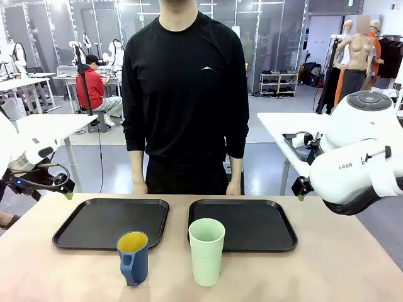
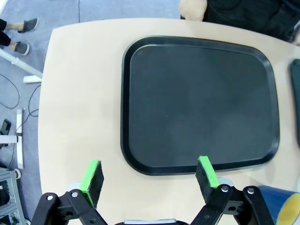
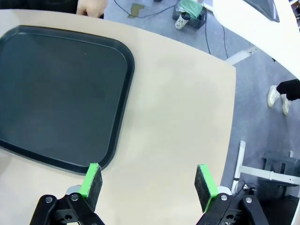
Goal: Sort and store the cups by type.
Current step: Pick up the Reusable plastic cup.
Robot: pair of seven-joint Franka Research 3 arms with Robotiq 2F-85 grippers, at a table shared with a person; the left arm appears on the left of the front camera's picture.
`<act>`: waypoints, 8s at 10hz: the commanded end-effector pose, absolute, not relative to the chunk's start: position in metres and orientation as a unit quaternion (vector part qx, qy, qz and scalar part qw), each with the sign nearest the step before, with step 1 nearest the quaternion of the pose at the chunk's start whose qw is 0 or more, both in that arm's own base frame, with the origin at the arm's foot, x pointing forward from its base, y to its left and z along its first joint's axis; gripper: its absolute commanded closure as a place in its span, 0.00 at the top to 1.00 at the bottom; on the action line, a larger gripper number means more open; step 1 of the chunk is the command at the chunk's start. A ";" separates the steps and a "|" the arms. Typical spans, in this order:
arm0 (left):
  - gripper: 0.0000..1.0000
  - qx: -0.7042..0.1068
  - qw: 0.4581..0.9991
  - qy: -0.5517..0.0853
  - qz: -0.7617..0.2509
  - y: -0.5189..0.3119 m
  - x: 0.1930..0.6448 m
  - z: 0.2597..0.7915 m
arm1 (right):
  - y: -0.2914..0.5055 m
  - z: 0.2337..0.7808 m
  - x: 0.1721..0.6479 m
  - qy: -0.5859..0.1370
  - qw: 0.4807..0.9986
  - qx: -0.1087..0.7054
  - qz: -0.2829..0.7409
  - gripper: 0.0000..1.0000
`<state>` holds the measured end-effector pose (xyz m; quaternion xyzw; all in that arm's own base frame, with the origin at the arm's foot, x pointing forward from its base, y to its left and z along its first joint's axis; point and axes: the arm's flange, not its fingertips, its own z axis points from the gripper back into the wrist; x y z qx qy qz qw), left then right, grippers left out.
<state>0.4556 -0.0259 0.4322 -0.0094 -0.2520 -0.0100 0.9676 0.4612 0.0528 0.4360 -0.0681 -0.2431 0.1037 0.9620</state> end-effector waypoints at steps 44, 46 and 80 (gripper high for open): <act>1.00 -0.012 0.968 -0.252 -0.013 -0.028 0.455 0.432 | 0.059 0.439 0.448 -0.233 0.954 -0.089 0.167 1.00; 1.00 -0.012 0.968 -0.252 -0.013 -0.028 0.455 0.432 | 0.060 0.438 0.430 -0.214 0.947 -0.130 0.200 1.00; 1.00 -0.012 0.968 -0.252 -0.013 -0.028 0.455 0.432 | 0.097 0.321 0.368 -0.365 0.578 0.314 0.659 1.00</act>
